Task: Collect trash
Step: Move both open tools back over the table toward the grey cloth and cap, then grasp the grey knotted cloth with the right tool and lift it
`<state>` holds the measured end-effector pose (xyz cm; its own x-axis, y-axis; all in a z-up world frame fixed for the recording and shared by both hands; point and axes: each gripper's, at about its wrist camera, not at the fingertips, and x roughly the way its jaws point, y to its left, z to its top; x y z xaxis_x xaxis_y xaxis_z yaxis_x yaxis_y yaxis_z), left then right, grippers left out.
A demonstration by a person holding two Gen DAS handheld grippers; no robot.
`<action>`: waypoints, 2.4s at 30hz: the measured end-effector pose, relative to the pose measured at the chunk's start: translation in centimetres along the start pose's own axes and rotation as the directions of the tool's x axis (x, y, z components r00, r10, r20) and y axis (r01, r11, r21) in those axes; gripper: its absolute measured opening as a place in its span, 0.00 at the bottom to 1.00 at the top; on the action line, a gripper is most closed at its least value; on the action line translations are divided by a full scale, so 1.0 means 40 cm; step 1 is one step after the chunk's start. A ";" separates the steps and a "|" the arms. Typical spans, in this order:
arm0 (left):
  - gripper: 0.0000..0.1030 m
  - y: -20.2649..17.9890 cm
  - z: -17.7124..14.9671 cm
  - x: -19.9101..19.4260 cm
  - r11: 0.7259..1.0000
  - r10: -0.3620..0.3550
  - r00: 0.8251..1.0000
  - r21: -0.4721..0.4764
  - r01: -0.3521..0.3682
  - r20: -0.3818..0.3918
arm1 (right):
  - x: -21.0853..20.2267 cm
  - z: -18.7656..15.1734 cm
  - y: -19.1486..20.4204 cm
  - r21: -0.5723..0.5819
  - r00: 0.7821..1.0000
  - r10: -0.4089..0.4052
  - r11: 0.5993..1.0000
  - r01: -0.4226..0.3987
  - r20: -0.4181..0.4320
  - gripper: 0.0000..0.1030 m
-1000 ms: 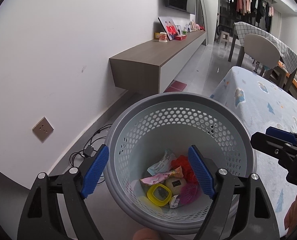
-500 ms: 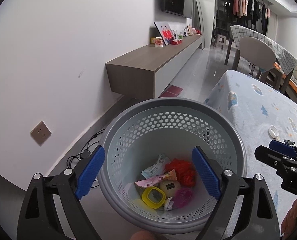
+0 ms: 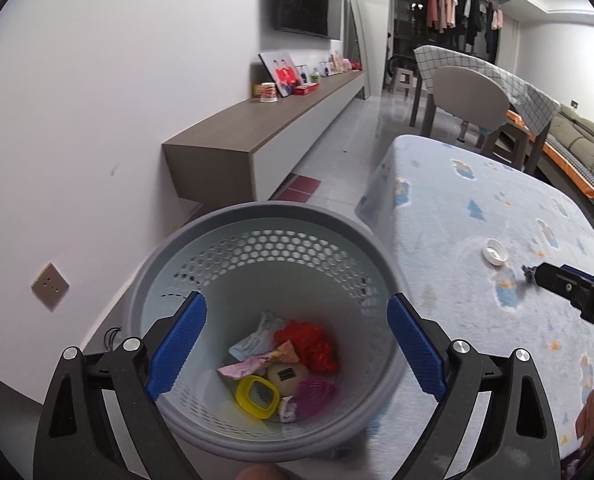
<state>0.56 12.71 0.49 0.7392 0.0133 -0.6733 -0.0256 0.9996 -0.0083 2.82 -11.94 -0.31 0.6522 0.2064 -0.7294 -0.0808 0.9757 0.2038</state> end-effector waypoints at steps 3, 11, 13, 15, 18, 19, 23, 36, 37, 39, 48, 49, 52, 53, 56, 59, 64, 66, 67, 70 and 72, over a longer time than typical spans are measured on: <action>0.88 -0.037 -0.001 -0.006 0.999 -0.035 0.999 0.018 0.035 0.002 | -0.012 -0.003 -0.044 0.011 0.999 -0.045 0.999 0.045 0.016 0.64; 0.88 -0.131 0.001 -0.011 0.993 -0.095 0.995 0.076 0.095 0.003 | -0.037 -0.017 -0.148 0.076 0.996 -0.089 0.993 0.086 0.030 0.65; 0.88 -0.151 0.002 -0.009 0.990 -0.102 0.995 0.093 0.101 -0.001 | -0.049 -0.019 -0.159 0.075 0.994 -0.104 0.992 0.101 0.043 0.65; 0.88 -0.165 0.003 -0.006 0.989 -0.107 0.994 0.105 0.107 -0.003 | -0.062 -0.023 -0.180 0.088 0.992 -0.114 0.990 0.110 0.051 0.65; 0.88 -0.184 0.004 -0.003 0.987 -0.116 0.993 0.114 0.116 -0.007 | -0.072 -0.030 -0.219 0.120 0.990 -0.127 0.986 0.120 0.054 0.65; 0.88 -0.190 0.004 -0.003 0.986 -0.119 0.993 0.116 0.119 -0.007 | -0.074 -0.032 -0.226 0.127 0.990 -0.131 0.984 0.124 0.054 0.65; 0.88 -0.214 -0.001 -0.003 0.983 -0.119 0.993 0.137 0.119 -0.002 | -0.067 -0.042 -0.260 0.145 0.988 -0.148 0.979 0.141 0.042 0.65; 0.88 -0.254 -0.010 0.014 0.978 -0.122 0.992 0.167 0.123 -0.014 | 0.011 -0.057 -0.283 0.173 0.992 -0.124 0.977 0.127 -0.026 0.65; 0.88 -0.256 -0.011 0.015 0.978 -0.123 0.992 0.169 0.123 -0.014 | 0.017 -0.054 -0.278 0.170 0.992 -0.120 0.978 0.123 -0.027 0.65; 0.88 -0.257 -0.012 0.017 0.978 -0.119 0.993 0.172 0.120 -0.015 | 0.033 -0.045 -0.269 0.165 0.993 -0.114 0.979 0.117 -0.032 0.65; 0.88 -0.251 -0.010 0.030 0.978 -0.126 0.991 0.163 0.130 -0.033 | 0.115 -0.016 -0.239 0.129 0.991 -0.111 0.984 0.120 -0.078 0.65; 0.88 -0.252 -0.010 0.030 0.978 -0.128 0.991 0.164 0.132 -0.034 | 0.120 -0.015 -0.237 0.126 0.991 -0.112 0.985 0.121 -0.080 0.65; 0.88 -0.257 -0.011 0.030 0.977 -0.131 0.991 0.168 0.135 -0.034 | 0.136 -0.005 -0.227 0.116 0.989 -0.119 0.985 0.129 -0.085 0.65; 0.88 -0.258 -0.012 0.030 0.976 -0.132 0.991 0.169 0.136 -0.035 | 0.141 -0.001 -0.223 0.113 0.989 -0.121 0.985 0.130 -0.086 0.65; 0.88 -0.263 -0.013 0.032 0.975 -0.134 0.990 0.173 0.139 -0.038 | 0.158 0.012 -0.216 0.102 0.985 -0.146 0.983 0.155 -0.092 0.65; 0.88 -0.266 -0.014 0.032 0.974 -0.137 0.990 0.175 0.142 -0.040 | 0.179 0.020 -0.217 0.105 0.982 -0.158 0.980 0.169 -0.106 0.65; 0.88 -0.266 -0.015 0.034 0.974 -0.139 0.989 0.174 0.144 -0.045 | 0.202 0.023 -0.213 0.096 0.978 -0.173 0.978 0.184 -0.117 0.64; 0.88 -0.264 -0.014 0.034 0.974 -0.139 0.989 0.172 0.145 -0.047 | 0.208 0.021 -0.210 0.088 0.977 -0.178 0.978 0.189 -0.121 0.60; 0.88 -0.264 -0.013 0.035 0.975 -0.139 0.989 0.171 0.145 -0.047 | 0.210 0.021 -0.208 0.082 0.976 -0.181 0.978 0.192 -0.123 0.56; 0.88 -0.262 -0.013 0.035 0.975 -0.140 0.989 0.169 0.146 -0.048 | 0.210 0.019 -0.203 0.068 0.974 -0.191 0.978 0.200 -0.119 0.45; 0.88 -0.263 -0.014 0.035 0.975 -0.142 0.989 0.168 0.148 -0.048 | 0.208 0.018 -0.203 0.065 0.974 -0.194 0.977 0.203 -0.118 0.42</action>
<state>1.50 2.21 -0.77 0.7020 -0.1297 -0.7003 0.1977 0.9801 0.0167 9.45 -18.20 -7.58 0.5620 0.0200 -0.8269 0.1024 0.9903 0.0936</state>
